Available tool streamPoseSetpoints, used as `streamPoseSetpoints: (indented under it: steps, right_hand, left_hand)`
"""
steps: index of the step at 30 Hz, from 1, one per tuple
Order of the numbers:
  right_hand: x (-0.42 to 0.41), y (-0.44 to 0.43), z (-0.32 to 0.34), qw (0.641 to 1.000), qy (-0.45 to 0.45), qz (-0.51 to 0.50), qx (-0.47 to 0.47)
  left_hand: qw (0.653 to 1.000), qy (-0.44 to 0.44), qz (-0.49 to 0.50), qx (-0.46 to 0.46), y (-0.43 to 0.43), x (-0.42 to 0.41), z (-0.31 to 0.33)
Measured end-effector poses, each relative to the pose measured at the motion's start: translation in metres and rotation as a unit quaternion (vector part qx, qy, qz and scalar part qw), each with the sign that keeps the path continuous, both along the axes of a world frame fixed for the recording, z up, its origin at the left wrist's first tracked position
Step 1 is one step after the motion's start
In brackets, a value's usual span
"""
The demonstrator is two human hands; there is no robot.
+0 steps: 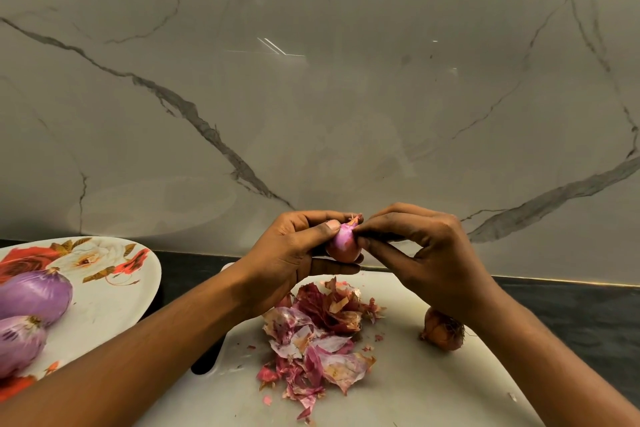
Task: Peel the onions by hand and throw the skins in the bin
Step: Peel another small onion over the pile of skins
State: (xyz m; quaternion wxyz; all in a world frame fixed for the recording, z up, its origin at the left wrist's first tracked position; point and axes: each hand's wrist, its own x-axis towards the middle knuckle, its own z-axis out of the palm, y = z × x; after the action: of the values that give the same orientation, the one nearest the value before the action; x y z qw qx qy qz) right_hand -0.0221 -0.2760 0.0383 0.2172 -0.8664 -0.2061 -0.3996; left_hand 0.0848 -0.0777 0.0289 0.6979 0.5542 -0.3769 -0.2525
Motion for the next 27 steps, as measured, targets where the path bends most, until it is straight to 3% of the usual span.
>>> streamPoseSetpoints:
  steps: [7,15,24,27]
  right_hand:
    - [0.0038,-0.0023,-0.0044,0.995,0.016,-0.055,-0.077]
    - [0.0010,0.0026,-0.0026,0.992,0.070,-0.083,-0.068]
    - [-0.0034,0.0059,0.0012,0.992,0.105,-0.065,-0.025]
    - [-0.0051,0.0061,-0.0012,0.989,0.134,-0.050,0.046]
  left_hand:
    - [1.000,0.019,0.008,-0.007,-0.0018,-0.0024,-0.0011]
    - [0.997,0.068,0.018,-0.032,-0.0031,-0.0017,0.0010]
    - [0.981,0.158,0.016,-0.110,0.0015,0.0033,0.0084]
    - [0.984,0.142,0.013,-0.103,0.0010,0.0020,0.0081]
